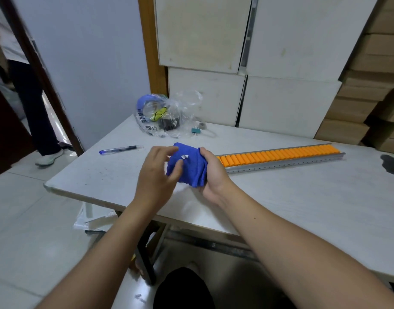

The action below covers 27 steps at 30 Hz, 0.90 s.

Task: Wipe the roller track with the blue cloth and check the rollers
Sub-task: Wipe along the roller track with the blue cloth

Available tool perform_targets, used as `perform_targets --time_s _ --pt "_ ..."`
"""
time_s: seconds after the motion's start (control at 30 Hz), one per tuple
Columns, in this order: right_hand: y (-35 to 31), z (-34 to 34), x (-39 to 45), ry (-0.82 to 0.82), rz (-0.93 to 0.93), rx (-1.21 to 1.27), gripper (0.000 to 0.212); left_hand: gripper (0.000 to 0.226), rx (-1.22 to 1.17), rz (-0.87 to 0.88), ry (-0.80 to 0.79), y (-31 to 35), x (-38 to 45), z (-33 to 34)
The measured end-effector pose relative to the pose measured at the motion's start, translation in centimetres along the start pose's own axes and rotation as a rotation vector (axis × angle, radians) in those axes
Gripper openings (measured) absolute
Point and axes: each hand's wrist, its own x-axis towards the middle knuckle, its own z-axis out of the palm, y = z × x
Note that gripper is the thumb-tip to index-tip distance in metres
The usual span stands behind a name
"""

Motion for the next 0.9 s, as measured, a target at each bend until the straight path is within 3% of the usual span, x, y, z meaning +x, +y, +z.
perform_targets --time_s 0.1,0.2,0.47,0.63,0.73,0.83,0.9 --pt "0.1 -0.5 -0.5 -0.034 0.012 0.005 0.042 0.032 0.088 0.038 -0.066 1.4 0.6 1.0" --pt "0.0 -0.9 -0.8 -0.033 0.013 0.024 0.043 0.015 0.133 0.071 -0.077 1.9 0.6 1.6" --pt "-1.3 -3.6 -0.7 0.126 -0.024 0.042 0.047 0.008 -0.039 0.094 -0.150 2.3 0.0 2.8" --pt "-2.6 -6.2 -0.4 0.249 -0.086 0.033 0.045 0.020 -0.051 -0.065 -0.370 1.8 -1.4 5.1" --pt "-3.0 -7.5 -0.5 0.292 -0.110 0.023 0.042 0.011 -0.098 -0.167 -0.438 2.1 -1.5 5.9" --pt "-3.4 -8.5 -0.5 0.300 -0.121 0.022 0.042 0.014 0.002 -0.073 -0.471 2.1 -1.6 6.4" --pt "-3.7 -9.2 -0.4 0.288 -0.115 0.023 0.042 0.015 0.034 -0.003 -0.379 1.7 -1.6 6.7"
